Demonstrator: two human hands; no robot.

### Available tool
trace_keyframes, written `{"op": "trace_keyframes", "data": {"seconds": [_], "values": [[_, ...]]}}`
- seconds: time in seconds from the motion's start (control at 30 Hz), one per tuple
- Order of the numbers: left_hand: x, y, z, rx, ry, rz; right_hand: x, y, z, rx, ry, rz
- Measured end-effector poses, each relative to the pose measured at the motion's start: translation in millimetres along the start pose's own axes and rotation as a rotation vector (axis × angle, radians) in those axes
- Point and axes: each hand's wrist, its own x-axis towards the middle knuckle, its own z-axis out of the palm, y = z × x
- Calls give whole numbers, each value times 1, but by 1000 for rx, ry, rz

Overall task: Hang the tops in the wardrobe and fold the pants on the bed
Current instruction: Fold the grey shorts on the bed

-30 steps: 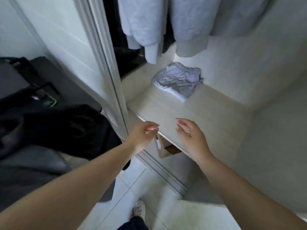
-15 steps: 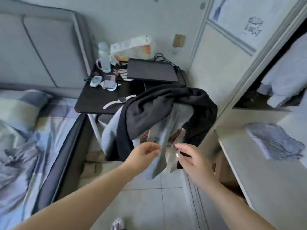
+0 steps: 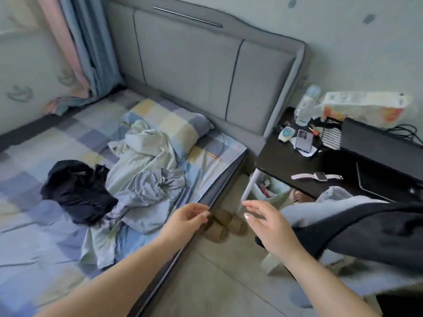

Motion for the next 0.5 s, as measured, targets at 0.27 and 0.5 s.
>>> {"op": "trace_keyframes", "data": {"seconds": [0.27,0.5], "values": [[58,-36,-117,-6,123,-142,127,-2,108,32,-178,48],[163,-98,-172,-37,281,-271,269,55,184,-78,-395,91]]}}
